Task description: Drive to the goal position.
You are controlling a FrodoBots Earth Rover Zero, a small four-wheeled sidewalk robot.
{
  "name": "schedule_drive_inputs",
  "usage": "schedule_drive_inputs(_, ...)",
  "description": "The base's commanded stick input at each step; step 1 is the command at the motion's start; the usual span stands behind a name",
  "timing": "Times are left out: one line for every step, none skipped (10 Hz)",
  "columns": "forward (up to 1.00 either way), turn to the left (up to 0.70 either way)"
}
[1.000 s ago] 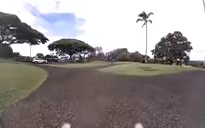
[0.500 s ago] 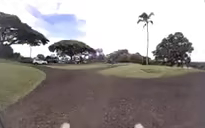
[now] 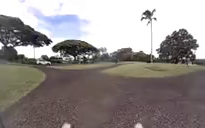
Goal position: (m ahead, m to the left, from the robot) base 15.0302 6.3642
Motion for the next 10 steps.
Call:
schedule_drive_inputs(0.7,0.0)
schedule_drive_inputs(0.7,0.02)
schedule_drive_inputs(0.7,0.09)
schedule_drive_inputs(0.7,0.35)
schedule_drive_inputs(0.7,0.35)
schedule_drive_inputs(0.7,0.35)
schedule_drive_inputs(0.7,0.35)
schedule_drive_inputs(0.7,0.35)
schedule_drive_inputs(0.7,0.35)
schedule_drive_inputs(0.7,0.35)
